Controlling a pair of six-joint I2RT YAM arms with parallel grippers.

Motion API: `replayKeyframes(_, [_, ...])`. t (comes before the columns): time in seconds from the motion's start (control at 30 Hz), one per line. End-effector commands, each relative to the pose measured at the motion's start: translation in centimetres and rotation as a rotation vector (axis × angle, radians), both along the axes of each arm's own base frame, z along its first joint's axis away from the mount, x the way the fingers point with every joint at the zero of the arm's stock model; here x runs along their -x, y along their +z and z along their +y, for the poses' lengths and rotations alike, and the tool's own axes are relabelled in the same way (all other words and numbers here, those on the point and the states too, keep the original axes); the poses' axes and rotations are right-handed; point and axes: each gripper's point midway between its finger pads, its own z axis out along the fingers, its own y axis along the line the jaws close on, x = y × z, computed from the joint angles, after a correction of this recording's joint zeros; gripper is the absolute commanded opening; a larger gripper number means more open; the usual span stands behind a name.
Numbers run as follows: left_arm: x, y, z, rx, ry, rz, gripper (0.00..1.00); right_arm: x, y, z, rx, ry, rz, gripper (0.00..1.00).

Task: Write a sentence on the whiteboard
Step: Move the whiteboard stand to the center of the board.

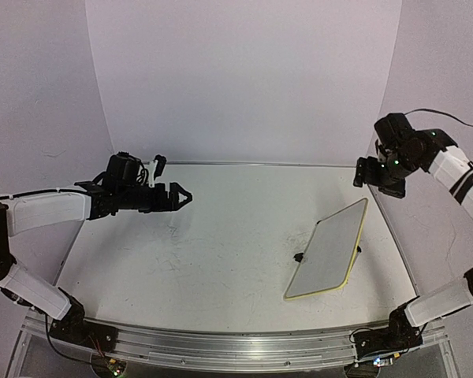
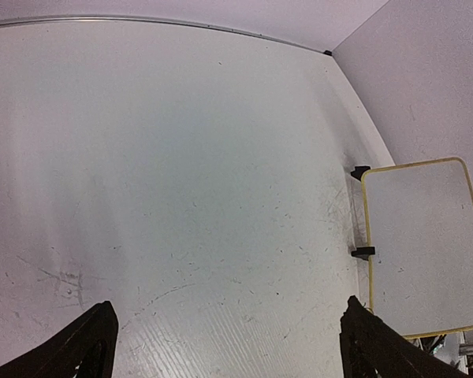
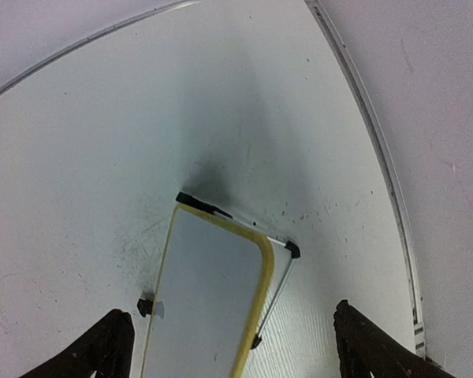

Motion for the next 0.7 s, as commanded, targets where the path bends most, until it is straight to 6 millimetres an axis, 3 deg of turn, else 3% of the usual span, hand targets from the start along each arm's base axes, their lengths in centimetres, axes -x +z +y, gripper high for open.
replayKeyframes(0.0, [-0.7, 3.2, -1.8, 0.049, -0.039, -0.092, 1.00, 3.9, -4.0, 1.1, -0.189, -0.026, 0.144, 0.85])
replayKeyframes(0.1, [-0.2, 3.6, -2.0, 0.053, -0.044, -0.100, 1.00, 4.8, -5.1, 3.5, -0.334, 0.029, 0.173, 0.76])
replayKeyframes(0.2, [0.2, 4.0, -1.5, 0.055, -0.034, -0.114, 0.99, 5.7, -7.0, 3.6, -0.349, 0.013, 0.214, 0.70])
replayKeyframes(0.3, [0.5, 4.3, -1.0, 0.051, -0.018, -0.130, 1.00, 5.4, -7.7, 5.0, -0.439, 0.025, 0.203, 0.59])
replayKeyframes(0.37, [0.6, 4.4, -0.9, 0.049, -0.018, -0.135, 1.00, 4.8, -7.9, 5.5, -0.487, 0.001, 0.187, 0.46])
replayKeyframes(0.43, [0.7, 4.4, -0.8, 0.050, -0.018, -0.136, 0.99, 4.4, -8.1, 5.4, -0.508, -0.044, 0.172, 0.26])
replayKeyframes(0.53, [0.9, 4.2, -0.6, 0.046, -0.016, -0.137, 0.99, 4.1, -8.0, 4.4, -0.505, -0.140, 0.140, 0.21])
replayKeyframes(0.67, [1.0, 3.9, -0.2, 0.032, -0.003, -0.140, 1.00, 3.9, -7.1, 3.4, -0.516, -0.232, 0.095, 0.00])
